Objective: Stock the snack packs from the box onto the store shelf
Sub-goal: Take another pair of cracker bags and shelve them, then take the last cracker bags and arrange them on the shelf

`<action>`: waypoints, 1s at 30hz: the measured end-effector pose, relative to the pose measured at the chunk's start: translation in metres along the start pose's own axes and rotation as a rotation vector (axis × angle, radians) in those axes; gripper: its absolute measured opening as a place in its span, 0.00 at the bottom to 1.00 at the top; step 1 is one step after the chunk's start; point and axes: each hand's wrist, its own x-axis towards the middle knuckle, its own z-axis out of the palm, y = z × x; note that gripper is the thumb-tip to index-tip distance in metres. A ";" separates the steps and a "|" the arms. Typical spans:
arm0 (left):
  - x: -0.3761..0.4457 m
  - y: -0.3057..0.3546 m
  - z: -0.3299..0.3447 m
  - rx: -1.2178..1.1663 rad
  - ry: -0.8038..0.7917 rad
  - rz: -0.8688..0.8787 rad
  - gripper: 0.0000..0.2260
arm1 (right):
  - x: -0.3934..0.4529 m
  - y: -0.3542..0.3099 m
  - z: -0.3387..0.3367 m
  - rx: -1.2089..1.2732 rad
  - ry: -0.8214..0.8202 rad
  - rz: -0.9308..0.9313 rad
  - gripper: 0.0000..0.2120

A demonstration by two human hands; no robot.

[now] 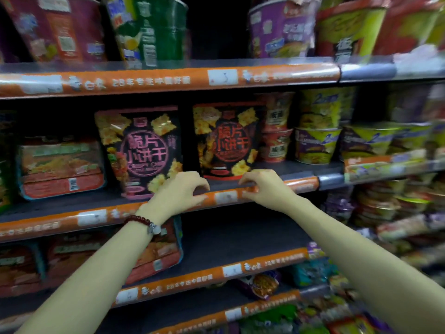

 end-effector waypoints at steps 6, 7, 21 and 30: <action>0.083 0.112 0.047 -0.055 -0.100 0.129 0.09 | -0.070 0.100 -0.050 -0.093 -0.096 0.172 0.15; 0.095 0.133 0.055 -0.054 -0.123 0.155 0.09 | -0.084 0.117 -0.058 -0.092 -0.102 0.207 0.15; 0.187 0.412 0.189 -0.175 -0.463 0.473 0.07 | -0.343 0.302 -0.132 -0.107 -0.190 0.816 0.08; 0.201 0.562 0.286 -0.198 -0.662 0.788 0.07 | -0.507 0.353 -0.132 -0.005 -0.157 1.311 0.12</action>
